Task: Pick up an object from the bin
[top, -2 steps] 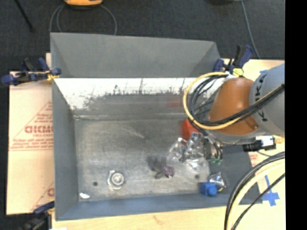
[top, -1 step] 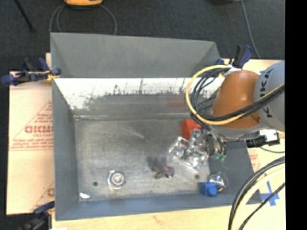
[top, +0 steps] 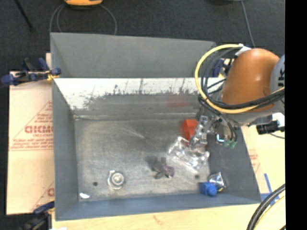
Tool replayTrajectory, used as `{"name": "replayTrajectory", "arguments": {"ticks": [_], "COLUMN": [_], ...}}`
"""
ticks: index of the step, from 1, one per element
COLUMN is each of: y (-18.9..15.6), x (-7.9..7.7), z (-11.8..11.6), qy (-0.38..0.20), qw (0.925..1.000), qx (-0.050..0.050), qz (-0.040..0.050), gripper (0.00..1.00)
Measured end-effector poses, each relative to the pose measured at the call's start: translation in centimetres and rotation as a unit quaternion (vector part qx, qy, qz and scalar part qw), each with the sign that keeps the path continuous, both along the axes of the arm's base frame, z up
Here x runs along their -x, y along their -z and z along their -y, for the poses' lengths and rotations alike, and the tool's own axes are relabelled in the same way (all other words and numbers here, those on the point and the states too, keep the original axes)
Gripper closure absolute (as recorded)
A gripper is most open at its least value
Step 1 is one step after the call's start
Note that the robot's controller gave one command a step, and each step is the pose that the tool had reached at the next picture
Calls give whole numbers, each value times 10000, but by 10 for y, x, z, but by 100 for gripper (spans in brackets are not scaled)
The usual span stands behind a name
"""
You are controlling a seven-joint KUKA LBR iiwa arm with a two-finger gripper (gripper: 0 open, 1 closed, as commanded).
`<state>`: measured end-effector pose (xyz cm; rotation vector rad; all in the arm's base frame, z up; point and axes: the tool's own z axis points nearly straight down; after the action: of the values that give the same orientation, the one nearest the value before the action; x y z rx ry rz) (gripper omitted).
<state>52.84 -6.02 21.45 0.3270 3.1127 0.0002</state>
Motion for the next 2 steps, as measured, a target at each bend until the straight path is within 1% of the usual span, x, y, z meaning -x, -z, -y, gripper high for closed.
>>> {"name": "replayTrajectory", "arguments": {"ticks": [1, 2], "y": [5, 62], "x": [2, 27], "z": [1, -61], "qy": [-3, -688], "qw": [10000, 9976], "qx": [2, -9], "qz": [-41, -71], "gripper": [0, 0]}}
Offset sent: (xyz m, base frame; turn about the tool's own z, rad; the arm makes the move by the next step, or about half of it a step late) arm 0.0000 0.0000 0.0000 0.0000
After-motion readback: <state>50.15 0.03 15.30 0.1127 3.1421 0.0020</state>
